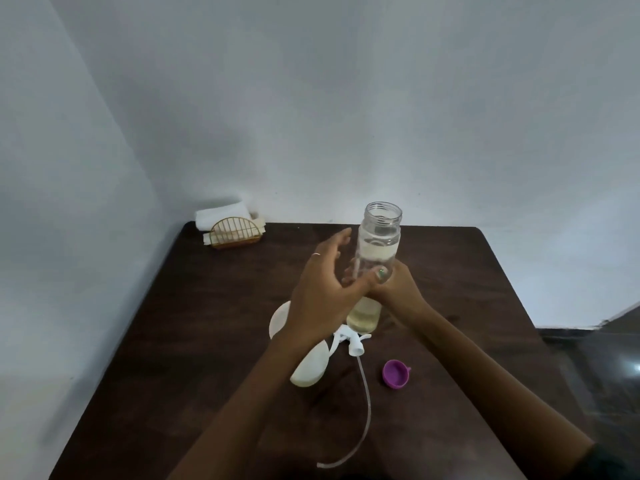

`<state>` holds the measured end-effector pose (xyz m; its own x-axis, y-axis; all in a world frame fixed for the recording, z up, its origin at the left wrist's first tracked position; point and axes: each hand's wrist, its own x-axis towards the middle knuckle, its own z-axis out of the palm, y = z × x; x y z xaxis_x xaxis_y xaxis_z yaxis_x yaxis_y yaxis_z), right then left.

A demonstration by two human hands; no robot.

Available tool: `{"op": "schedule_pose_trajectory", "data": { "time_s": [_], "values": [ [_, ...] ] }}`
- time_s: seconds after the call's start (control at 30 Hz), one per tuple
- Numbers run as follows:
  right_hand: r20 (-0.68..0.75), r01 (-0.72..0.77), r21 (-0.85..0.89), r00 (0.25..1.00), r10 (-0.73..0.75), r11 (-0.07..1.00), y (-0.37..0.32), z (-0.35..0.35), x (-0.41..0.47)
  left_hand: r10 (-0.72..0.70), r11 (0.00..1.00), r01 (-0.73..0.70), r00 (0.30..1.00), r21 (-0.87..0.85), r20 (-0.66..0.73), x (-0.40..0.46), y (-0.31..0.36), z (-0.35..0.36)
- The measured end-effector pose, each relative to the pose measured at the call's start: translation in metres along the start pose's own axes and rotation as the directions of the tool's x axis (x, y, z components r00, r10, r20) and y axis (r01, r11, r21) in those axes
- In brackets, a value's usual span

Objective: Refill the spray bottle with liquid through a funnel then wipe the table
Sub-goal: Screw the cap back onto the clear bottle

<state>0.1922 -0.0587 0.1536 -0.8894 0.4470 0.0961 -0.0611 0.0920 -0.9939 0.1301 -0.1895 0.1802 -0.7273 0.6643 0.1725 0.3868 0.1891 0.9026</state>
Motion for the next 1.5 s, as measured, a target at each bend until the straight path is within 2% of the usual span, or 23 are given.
{"op": "schedule_pose_trajectory", "data": {
  "time_s": [0.07, 0.2, 0.3, 0.37, 0.43, 0.5, 0.57, 0.63, 0.67, 0.77, 0.8, 0.9, 0.97, 1.07, 1.2, 1.27, 1.37, 1.5],
  "values": [
    [0.019, 0.062, -0.047, 0.998, -0.061, 0.997, -0.003, 0.002, 0.001, -0.015, 1.0, 0.016, 0.999, -0.011, 0.04, 0.009, 0.007, 0.011],
    [0.012, 0.129, -0.201, 0.992, -0.129, 0.971, -0.009, 0.002, 0.004, -0.034, 0.999, 0.033, 0.999, -0.037, -0.012, 0.021, 0.01, 0.023],
    [0.16, 0.209, -0.197, 0.971, -0.179, 0.958, -0.022, -0.003, 0.008, 0.009, 0.997, -0.011, 0.999, -0.074, -0.037, 0.023, 0.01, 0.024],
    [0.286, 0.155, -0.138, 0.952, -0.111, 0.978, -0.022, -0.012, 0.008, 0.021, 0.994, -0.027, 0.998, -0.106, -0.054, 0.026, 0.01, 0.022],
    [0.298, 0.018, -0.245, 0.953, 0.058, 0.969, -0.01, -0.025, 0.008, 0.028, 0.991, -0.036, 0.998, -0.132, -0.064, 0.03, 0.012, 0.018],
    [0.231, -0.071, -0.49, 0.95, 0.208, 0.869, 0.012, -0.038, 0.004, 0.04, 0.99, -0.049, 0.997, -0.136, -0.062, 0.034, 0.013, 0.013],
    [0.141, -0.123, -0.756, 0.929, 0.343, 0.643, 0.048, -0.051, -0.001, 0.046, 0.99, -0.054, 0.997, -0.134, -0.06, 0.037, 0.013, 0.01],
    [0.078, -0.164, -0.892, 0.862, 0.501, 0.422, 0.083, -0.055, -0.012, 0.046, 0.99, -0.053, 0.997, -0.127, -0.058, 0.038, 0.013, 0.008],
    [0.068, -0.161, -0.923, 0.826, 0.559, 0.349, 0.097, -0.054, -0.02, 0.046, 0.991, -0.053, 0.997, -0.123, -0.058, 0.038, 0.013, 0.008],
    [0.056, -0.16, -0.954, 0.738, 0.672, 0.255, 0.12, -0.049, -0.044, 0.05, 0.992, -0.057, 0.997, -0.113, -0.059, 0.037, 0.012, 0.009],
    [0.055, -0.147, -0.961, 0.733, 0.678, 0.236, 0.124, -0.047, -0.051, 0.051, 0.992, -0.058, 0.997, -0.111, -0.059, 0.037, 0.012, 0.009],
    [0.047, -0.096, -0.976, 0.785, 0.618, 0.196, 0.133, -0.04, -0.062, 0.054, 0.991, -0.061, 0.997, -0.12, -0.059, 0.038, 0.013, 0.008],
    [0.05, -0.074, -0.977, 0.83, 0.556, 0.199, 0.139, -0.038, -0.065, 0.052, 0.991, -0.059, 0.997, -0.122, -0.059, 0.038, 0.012, 0.008],
    [0.045, -0.093, -0.966, 0.857, 0.513, 0.24, 0.142, -0.043, -0.062, 0.047, 0.991, -0.054, 0.997, -0.125, -0.058, 0.037, 0.01, 0.007],
    [-0.042, -0.223, -0.83, 0.939, 0.342, 0.511, 0.112, -0.053, -0.027, 0.039, 0.991, -0.046, 0.997, -0.125, -0.063, 0.039, 0.012, 0.003],
    [-0.104, -0.226, -0.711, 0.97, 0.218, 0.666, 0.075, -0.054, -0.001, 0.027, 0.991, -0.035, 0.998, -0.127, -0.061, 0.041, 0.014, 0.002],
    [-0.146, -0.124, -0.458, 0.987, 0.063, 0.88, -0.004, -0.051, 0.036, 0.021, 0.993, -0.028, 0.998, -0.111, -0.067, 0.047, 0.016, -0.001],
    [-0.158, 0.093, -0.191, 0.98, -0.124, 0.977, -0.098, -0.04, 0.062, 0.029, 0.994, -0.039, 0.995, -0.104, -0.1, 0.058, 0.024, -0.004]
  ]
}}
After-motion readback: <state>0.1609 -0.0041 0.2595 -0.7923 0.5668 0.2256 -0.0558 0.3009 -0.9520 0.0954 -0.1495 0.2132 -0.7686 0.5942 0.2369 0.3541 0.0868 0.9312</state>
